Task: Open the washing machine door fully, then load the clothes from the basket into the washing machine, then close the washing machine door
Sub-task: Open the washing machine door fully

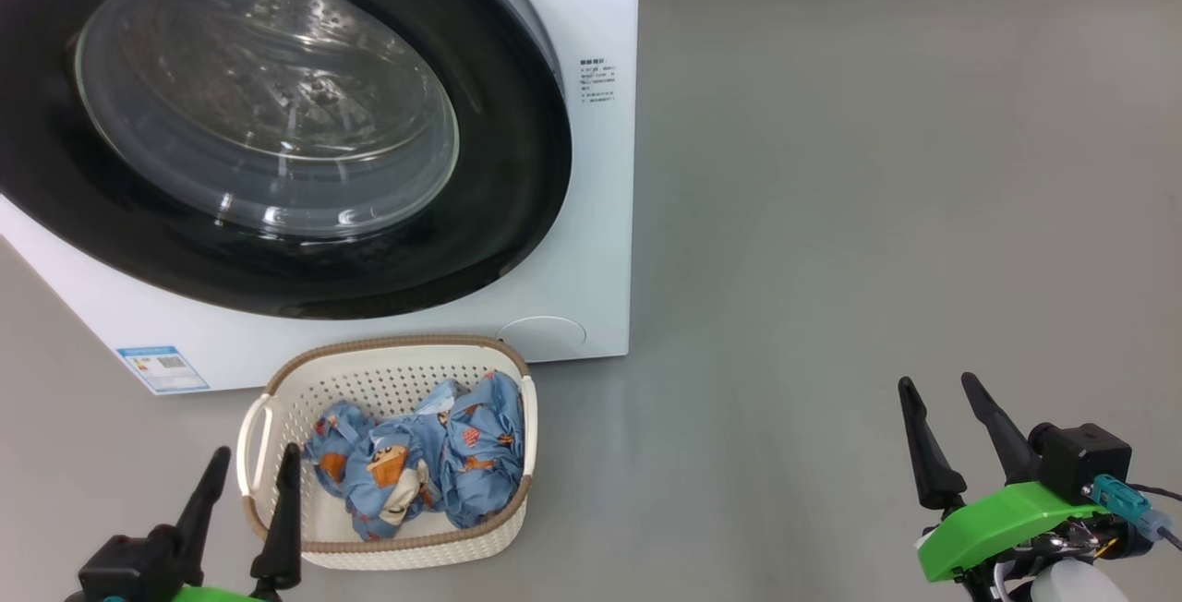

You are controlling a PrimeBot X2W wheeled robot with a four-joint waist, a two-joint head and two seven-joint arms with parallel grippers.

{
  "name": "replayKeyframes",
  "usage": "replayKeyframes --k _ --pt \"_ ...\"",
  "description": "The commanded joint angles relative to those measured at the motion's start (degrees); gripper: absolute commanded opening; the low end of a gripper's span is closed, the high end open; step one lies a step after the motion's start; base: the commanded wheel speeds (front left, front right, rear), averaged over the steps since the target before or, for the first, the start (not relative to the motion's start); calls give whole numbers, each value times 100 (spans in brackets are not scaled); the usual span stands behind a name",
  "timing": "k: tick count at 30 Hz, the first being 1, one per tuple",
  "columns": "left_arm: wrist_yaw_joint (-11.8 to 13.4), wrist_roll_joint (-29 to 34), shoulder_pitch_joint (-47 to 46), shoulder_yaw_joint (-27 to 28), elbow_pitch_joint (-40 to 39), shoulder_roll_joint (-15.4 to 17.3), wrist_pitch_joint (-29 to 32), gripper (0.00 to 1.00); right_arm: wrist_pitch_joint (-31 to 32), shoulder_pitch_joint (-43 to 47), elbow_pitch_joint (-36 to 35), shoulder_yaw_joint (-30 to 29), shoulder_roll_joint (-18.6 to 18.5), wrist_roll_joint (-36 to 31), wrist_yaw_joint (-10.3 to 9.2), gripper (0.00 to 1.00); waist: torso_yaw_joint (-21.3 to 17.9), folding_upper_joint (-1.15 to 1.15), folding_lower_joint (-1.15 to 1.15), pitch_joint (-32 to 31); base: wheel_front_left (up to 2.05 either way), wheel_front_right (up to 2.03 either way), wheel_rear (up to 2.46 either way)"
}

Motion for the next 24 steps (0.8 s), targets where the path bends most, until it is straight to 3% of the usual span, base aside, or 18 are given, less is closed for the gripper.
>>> replayKeyframes --k 1,9,10,11,13,14,20,24 --pt "2 -48 -179 178 -137 169 -68 100 -71 -165 -120 115 -66 -4 26 100 5 0 0 -2 0 0 0" --pt "2 -36 -153 164 -130 136 -68 100 -71 -273 -118 164 -63 62 26 100 51 0 0 8 0 0 0" --pt "2 -34 -147 169 -133 130 -68 100 -71 -310 -121 185 -58 110 26 67 59 0 0 16 0 0 0" --pt "2 -32 -141 172 -138 123 -68 100 -71 -360 -127 196 -51 166 26 41 66 0 0 30 0 0 0" --pt "2 -33 -131 182 -148 101 -68 100 -71 -492 -141 198 -4 348 26 4 84 0 0 67 0 0 0" --pt "2 -34 -128 189 -158 86 -68 100 -71 -579 -157 206 15 440 26 0 94 0 0 100 0 0 0" --pt "2 -52 -191 167 -224 -8 -68 100 -71 -1269 -365 171 129 1314 26 0 220 0 0 327 0 0 0" --pt "2 -87 -341 93 -288 -51 -68 100 -71 -1886 -613 44 108 2272 26 0 416 0 0 582 0 0 0"
